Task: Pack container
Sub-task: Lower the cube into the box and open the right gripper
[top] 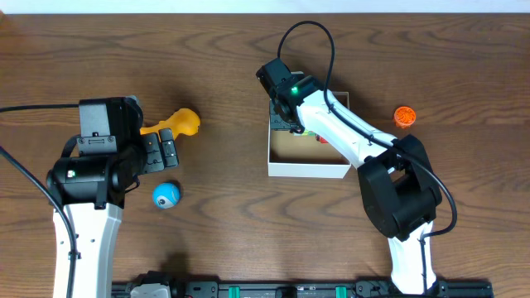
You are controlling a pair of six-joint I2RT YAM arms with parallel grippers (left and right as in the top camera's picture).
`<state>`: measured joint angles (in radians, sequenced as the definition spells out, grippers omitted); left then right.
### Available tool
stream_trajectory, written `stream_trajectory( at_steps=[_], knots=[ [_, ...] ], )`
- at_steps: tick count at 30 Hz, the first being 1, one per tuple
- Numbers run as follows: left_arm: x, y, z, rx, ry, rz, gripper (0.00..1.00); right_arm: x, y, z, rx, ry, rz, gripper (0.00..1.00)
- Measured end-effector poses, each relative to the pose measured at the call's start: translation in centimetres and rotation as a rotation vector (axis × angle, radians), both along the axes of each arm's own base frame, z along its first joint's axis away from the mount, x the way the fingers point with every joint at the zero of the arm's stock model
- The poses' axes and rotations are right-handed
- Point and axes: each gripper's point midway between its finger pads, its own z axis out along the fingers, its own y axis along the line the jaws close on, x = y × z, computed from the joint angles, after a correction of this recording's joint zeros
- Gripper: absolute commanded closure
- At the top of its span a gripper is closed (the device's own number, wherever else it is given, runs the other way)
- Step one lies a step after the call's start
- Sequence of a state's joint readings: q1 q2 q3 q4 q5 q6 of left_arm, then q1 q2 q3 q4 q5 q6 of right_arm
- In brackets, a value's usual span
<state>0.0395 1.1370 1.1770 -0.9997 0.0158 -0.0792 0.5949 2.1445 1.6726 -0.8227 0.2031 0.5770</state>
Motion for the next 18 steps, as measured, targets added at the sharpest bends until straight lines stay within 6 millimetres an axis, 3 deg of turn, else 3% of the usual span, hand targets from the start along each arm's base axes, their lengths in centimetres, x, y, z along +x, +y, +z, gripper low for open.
stream_trajectory(
  at_steps=[7,11,18],
  knots=[
    [0.00,0.00,0.00,0.000,0.000,0.000,0.02,0.17,-0.21,0.07,-0.005,-0.010,-0.023,0.89],
    [0.00,0.00,0.00,0.000,0.000,0.000,0.02,0.36,-0.11,0.13,0.004,-0.019,-0.039,0.75],
    [-0.01,0.00,0.00,0.000,0.000,0.000,0.02,0.76,0.25,0.28,0.016,-0.035,-0.024,0.68]
  ],
)
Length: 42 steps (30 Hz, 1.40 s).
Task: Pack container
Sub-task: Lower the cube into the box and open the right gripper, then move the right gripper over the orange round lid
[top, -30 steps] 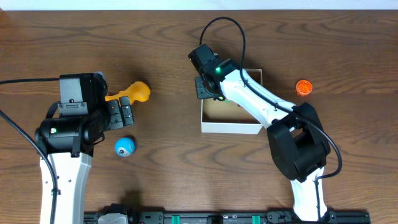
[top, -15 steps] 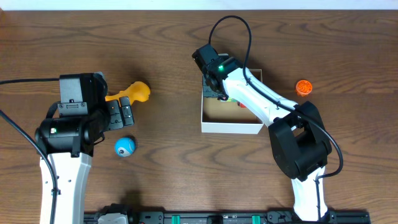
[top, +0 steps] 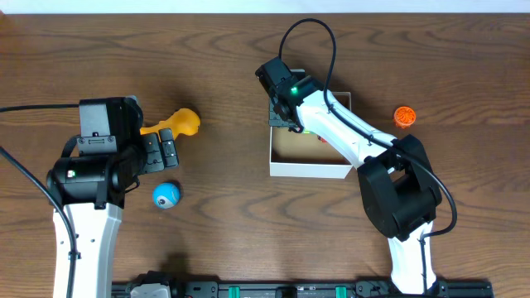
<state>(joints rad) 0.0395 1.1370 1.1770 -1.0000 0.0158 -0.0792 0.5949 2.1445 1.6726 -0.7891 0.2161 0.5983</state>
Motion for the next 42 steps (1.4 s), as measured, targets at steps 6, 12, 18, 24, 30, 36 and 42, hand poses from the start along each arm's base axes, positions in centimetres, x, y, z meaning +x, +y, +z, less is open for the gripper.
stream_trajectory(
  at_steps=[6,12,18,24,30,36,42],
  knots=[
    [0.0,0.0,0.0,0.000,0.000,0.000,0.02,0.4,0.6,0.1,0.009,-0.013,0.058,0.59],
    [0.0,0.0,0.0,0.000,0.000,0.000,0.02,0.5,1.5,0.3,0.025,-0.015,0.142,0.57],
    [0.0,0.0,0.0,0.000,0.000,0.000,0.02,0.6,1.9,1.8,0.011,-0.014,0.229,0.50],
    [0.0,0.0,0.0,0.000,0.000,0.000,0.02,1.4,1.2,8.2,0.004,-0.101,0.265,0.50],
    [0.0,0.0,0.0,0.000,0.000,0.000,0.02,1.5,-6.1,17.2,0.036,-0.208,0.065,0.26],
    [0.0,0.0,0.0,0.000,0.000,0.000,0.02,0.6,-18.9,19.1,0.029,-0.158,-0.305,0.01],
    [0.0,0.0,0.0,0.000,0.001,0.000,0.02,-0.8,-26.8,16.8,0.009,-0.043,-0.506,0.01]
  ],
)
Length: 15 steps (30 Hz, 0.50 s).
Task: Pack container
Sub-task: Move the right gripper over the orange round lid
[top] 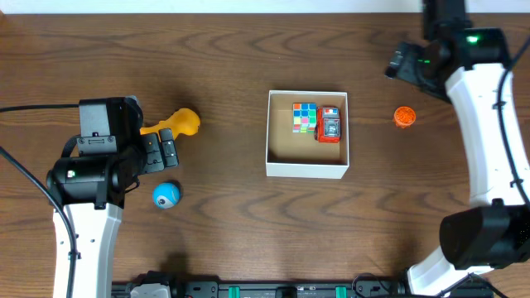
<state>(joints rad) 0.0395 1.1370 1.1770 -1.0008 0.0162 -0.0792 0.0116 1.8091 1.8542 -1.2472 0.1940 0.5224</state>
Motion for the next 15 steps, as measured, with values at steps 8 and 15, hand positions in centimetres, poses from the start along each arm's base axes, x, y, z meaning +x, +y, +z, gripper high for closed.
stream_trajectory(
  at_steps=[8,15],
  knots=[
    [-0.1,0.0,0.0,0.000,0.003,0.000,0.02,-0.1,-3.0,-5.1,0.023,0.138,-0.048,0.01],
    [-0.1,0.0,-0.1,0.000,0.006,0.000,0.02,-0.3,-2.8,-11.0,0.041,0.292,-0.025,0.01]
  ],
)
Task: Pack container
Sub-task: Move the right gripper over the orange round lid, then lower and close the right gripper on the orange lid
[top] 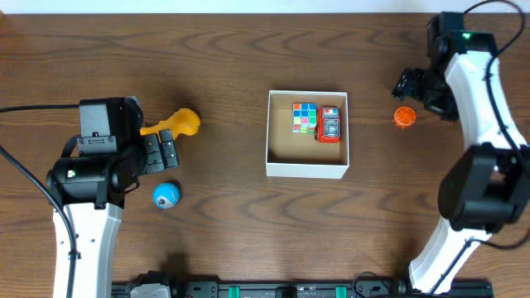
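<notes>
A white open box (306, 170) sits mid-table with a colourful puzzle cube (305, 117) and a red toy car (330, 124) side by side inside it. To its right lies a small orange round piece (404, 117). My right gripper (411, 86) hangs just above and beside that piece, fingers apart and holding nothing. At the left, my left gripper (168, 146) rests with its fingers together. A yellow-orange toy (184, 121) lies just beyond it and a blue ball (166, 195) just in front.
The right arm (484, 99) runs down the table's right edge to its base at the bottom right. The left arm's body (91, 178) stands at the left. Black cables trail at both far sides.
My right gripper has come down and slightly right, from the far right edge to just beside the orange round piece. The box, its contents and the left arm are unchanged.
My right arm first reached over the box's far left corner, hiding most of what lay inside. Half a second ago it had swung to the far right, showing the cube and red car in the box. It now hovers by the orange piece. The left arm stayed still.
</notes>
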You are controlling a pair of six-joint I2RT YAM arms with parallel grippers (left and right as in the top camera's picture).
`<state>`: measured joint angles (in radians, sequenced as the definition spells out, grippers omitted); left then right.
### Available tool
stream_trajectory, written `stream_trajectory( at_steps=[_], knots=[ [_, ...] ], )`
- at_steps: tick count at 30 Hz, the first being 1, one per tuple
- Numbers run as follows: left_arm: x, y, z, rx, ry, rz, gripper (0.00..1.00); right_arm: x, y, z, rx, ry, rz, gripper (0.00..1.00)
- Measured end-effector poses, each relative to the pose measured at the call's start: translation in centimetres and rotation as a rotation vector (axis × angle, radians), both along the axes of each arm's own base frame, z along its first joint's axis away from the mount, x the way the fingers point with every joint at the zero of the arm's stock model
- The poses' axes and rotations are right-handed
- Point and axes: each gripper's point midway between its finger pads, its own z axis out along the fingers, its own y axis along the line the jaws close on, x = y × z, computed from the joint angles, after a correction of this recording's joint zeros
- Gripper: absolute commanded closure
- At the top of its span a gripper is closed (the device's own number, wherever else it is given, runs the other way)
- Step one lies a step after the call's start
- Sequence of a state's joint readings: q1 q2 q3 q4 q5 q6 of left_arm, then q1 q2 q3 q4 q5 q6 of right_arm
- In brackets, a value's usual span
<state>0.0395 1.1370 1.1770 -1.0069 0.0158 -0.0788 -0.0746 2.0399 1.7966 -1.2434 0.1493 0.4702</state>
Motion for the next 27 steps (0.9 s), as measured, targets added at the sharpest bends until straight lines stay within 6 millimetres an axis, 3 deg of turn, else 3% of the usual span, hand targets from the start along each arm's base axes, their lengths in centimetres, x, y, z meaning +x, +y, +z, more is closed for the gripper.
stream_trajectory(
  at_steps=[7,10,22,27],
  knots=[
    [0.0,0.0,0.0,0.000,0.000,0.000,0.02,0.7,0.1,-5.4,0.014,0.091,0.038,0.01],
    [0.0,0.0,0.0,0.000,0.000,0.000,0.02,1.2,0.2,-6.6,0.023,0.092,0.055,0.01],
    [0.0,0.0,0.0,0.000,0.000,0.000,0.02,3.0,0.4,-8.2,0.042,0.049,0.125,0.01],
    [0.0,0.0,0.0,0.000,0.000,0.000,0.02,2.8,0.5,-9.9,0.069,0.081,0.139,0.01]
  ],
)
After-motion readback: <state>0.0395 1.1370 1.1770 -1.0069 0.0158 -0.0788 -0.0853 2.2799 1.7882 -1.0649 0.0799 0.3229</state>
